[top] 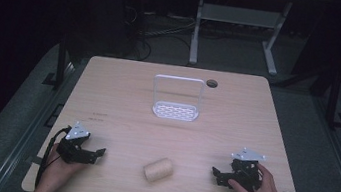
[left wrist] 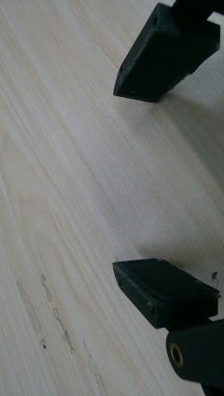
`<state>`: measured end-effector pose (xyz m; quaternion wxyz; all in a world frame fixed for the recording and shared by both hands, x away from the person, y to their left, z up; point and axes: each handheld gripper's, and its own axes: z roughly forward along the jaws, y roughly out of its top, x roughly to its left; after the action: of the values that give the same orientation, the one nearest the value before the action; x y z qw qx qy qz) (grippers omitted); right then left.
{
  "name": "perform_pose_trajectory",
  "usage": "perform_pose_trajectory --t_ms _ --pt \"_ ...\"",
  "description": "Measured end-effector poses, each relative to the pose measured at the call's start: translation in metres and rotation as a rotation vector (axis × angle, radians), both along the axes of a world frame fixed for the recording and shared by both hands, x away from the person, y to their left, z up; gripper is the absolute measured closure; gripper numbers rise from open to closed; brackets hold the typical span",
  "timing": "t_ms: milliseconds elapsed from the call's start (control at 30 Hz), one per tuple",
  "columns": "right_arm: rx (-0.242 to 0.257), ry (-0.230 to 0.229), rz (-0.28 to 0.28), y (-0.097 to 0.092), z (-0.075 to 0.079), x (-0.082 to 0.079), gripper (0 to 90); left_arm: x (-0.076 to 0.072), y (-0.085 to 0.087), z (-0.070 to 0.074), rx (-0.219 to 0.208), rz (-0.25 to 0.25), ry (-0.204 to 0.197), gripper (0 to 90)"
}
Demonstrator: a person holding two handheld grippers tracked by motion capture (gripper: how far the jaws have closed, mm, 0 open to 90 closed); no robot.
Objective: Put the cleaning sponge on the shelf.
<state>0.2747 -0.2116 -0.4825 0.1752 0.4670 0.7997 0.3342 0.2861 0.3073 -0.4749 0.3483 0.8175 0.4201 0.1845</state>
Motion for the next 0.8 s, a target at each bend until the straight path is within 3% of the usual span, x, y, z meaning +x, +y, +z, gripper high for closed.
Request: perform_pose_trajectory --t_ms 800 --pt "0.001 -0.003 -0.001 0.0001 -0.0002 0.0001 0.9 -0.0049 0.0008 0.0044 -0.011 -0.025 -0.002 13.8"
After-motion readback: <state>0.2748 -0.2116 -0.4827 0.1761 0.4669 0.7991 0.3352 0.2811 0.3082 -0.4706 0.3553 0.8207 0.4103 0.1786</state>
